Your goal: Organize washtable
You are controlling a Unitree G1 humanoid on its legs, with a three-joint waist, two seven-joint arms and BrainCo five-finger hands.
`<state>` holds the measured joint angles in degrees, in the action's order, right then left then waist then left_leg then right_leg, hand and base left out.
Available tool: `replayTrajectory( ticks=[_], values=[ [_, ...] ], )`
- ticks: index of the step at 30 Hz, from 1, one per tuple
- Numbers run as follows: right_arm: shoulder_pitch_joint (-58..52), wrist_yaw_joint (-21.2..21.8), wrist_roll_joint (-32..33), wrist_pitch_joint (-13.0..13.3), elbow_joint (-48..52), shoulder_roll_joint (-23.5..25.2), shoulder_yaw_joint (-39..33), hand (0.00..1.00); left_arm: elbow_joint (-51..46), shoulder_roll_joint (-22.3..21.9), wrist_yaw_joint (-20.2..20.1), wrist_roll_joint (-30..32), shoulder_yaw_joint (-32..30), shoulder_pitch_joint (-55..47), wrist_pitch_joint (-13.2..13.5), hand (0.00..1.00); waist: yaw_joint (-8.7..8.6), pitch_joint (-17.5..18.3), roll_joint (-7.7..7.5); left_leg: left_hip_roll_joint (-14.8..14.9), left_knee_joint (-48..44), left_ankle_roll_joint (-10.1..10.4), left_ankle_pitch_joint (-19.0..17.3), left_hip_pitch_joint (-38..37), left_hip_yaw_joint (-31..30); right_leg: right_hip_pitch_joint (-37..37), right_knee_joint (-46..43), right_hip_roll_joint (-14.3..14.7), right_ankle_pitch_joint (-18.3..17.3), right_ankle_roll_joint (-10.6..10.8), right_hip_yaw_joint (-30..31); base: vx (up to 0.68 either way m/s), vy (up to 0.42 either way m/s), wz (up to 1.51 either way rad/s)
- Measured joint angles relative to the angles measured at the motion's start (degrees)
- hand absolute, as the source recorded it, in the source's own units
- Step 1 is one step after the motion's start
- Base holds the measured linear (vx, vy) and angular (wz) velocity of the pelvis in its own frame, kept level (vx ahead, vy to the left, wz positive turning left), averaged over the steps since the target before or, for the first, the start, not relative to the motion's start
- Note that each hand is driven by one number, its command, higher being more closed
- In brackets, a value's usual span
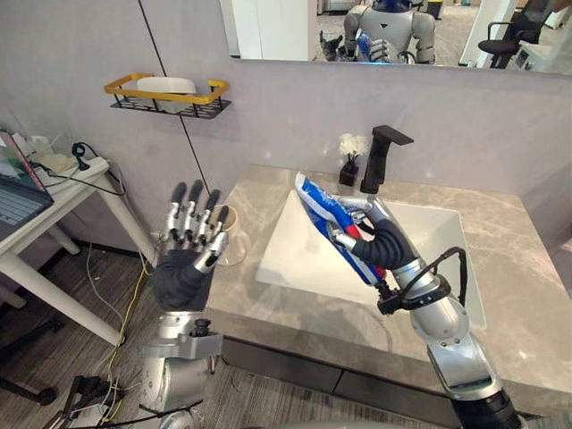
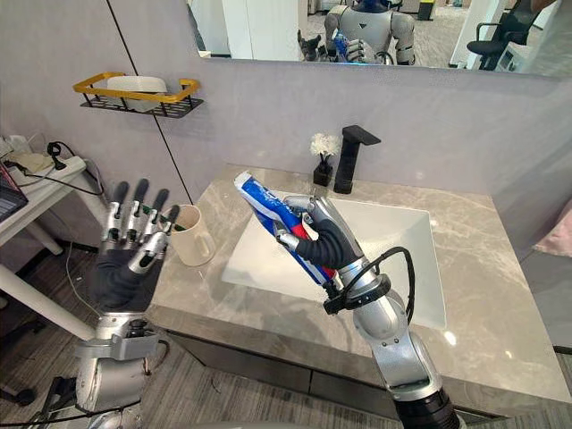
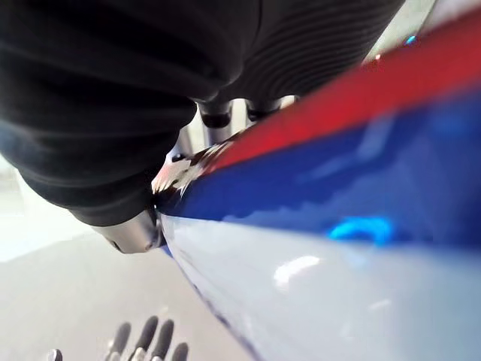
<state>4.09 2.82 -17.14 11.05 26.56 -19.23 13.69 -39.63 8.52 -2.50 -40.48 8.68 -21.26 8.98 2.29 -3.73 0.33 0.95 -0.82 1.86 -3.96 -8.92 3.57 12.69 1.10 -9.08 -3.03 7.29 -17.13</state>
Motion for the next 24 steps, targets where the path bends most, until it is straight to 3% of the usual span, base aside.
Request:
replayTrajectory(
  ticks=[10, 23, 24],
  values=[
    [4.8, 1.2, 3.6, 1.9, 0.0, -6.8, 6.3, 1.00, 3.5, 7.1, -1.2, -1.6, 5.9, 6.8, -1.3, 0.00, -0.05, 0.0, -0.04, 0.0, 1.0, -0.1, 0.5, -0.9, 0.4, 0.1, -0.4, 0.0, 0.0, 0.0, 0.3, -0.03, -0.001, -0.01],
    [9.8, 2.4, 3.6, 3.7, -3.0, -12.3, 12.4, 1.00, 4.8, 11.7, 0.2, -1.6, 9.6, 13.8, -1.2, 0.00, -0.11, -0.1, -0.19, -0.1, 2.9, 0.0, 1.6, -1.8, 0.4, -0.1, -0.5, 0.0, 0.0, 0.0, 0.2, -0.01, -0.001, 0.00],
    [10.1, 2.4, 3.5, 3.7, -3.3, -12.7, 12.9, 1.00, 4.8, 12.1, 0.3, -1.6, 9.7, 13.9, -1.2, 1.00, -0.15, -0.1, -0.19, -0.1, 2.9, 0.0, 1.6, -1.8, 0.5, -0.1, -0.5, 0.0, 0.0, 0.0, 0.1, 0.00, 0.000, 0.00]
  ],
)
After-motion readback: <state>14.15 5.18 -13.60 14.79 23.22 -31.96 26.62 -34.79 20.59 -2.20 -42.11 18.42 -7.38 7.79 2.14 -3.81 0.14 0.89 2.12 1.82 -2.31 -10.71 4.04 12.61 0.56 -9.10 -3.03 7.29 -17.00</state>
